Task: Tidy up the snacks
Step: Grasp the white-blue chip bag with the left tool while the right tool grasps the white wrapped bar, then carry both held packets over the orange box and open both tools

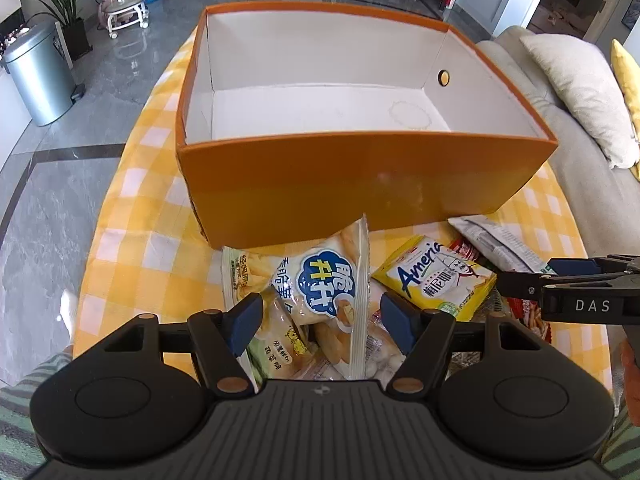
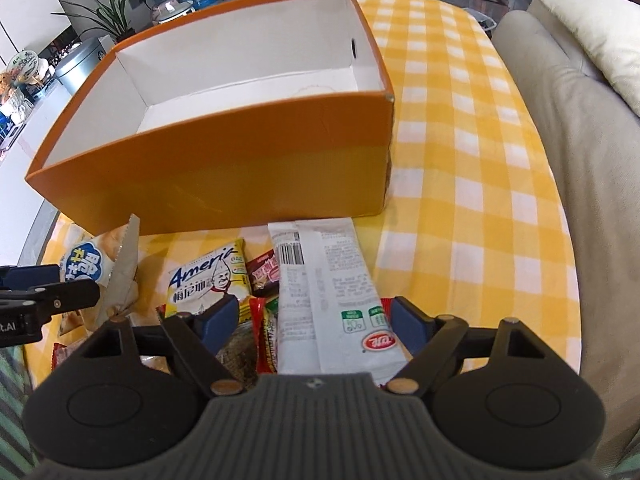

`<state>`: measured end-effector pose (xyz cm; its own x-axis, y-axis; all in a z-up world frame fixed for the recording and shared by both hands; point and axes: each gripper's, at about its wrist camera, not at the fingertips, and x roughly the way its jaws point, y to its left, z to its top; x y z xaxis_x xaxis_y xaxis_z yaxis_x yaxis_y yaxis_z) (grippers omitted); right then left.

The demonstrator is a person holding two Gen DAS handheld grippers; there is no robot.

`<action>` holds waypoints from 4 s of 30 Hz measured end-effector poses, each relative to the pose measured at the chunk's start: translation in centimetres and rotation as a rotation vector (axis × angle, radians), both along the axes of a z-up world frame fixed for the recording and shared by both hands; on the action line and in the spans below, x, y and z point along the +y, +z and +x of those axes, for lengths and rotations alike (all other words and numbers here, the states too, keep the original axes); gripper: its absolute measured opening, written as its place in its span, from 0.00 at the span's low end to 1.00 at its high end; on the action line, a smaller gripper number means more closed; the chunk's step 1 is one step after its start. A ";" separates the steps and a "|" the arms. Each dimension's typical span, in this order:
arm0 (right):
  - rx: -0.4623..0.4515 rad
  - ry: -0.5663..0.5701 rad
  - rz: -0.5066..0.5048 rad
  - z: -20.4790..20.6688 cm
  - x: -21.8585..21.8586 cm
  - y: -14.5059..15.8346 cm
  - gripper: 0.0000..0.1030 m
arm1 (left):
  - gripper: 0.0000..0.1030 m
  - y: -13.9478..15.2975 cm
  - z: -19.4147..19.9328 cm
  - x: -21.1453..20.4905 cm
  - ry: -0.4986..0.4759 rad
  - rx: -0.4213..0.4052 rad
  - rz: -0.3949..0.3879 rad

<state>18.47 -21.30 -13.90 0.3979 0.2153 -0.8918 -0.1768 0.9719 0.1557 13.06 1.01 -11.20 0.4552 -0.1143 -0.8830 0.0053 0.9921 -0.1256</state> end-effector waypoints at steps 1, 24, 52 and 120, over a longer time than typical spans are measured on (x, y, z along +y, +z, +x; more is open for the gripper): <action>0.004 0.000 -0.001 0.0 0.0 -0.1 0.74 | 0.77 -0.1 0.1 0.0 0.001 0.004 0.002; -0.037 0.048 -0.029 -1.5 0.4 1.1 0.48 | 0.51 -0.7 0.1 0.2 0.038 0.000 0.039; -0.130 0.038 0.171 -7.1 -0.4 8.0 0.46 | 0.46 8.3 -4.9 -0.5 -0.045 -0.216 -0.070; 0.147 0.248 0.064 14.0 9.4 0.7 0.47 | 0.46 0.6 16.2 -0.9 -0.413 0.233 0.304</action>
<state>32.51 -11.92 -13.20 0.1935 0.3474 -0.9175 -0.3783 0.8893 0.2570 29.24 0.10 -10.58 0.2160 0.0340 -0.9758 0.4073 0.9051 0.1217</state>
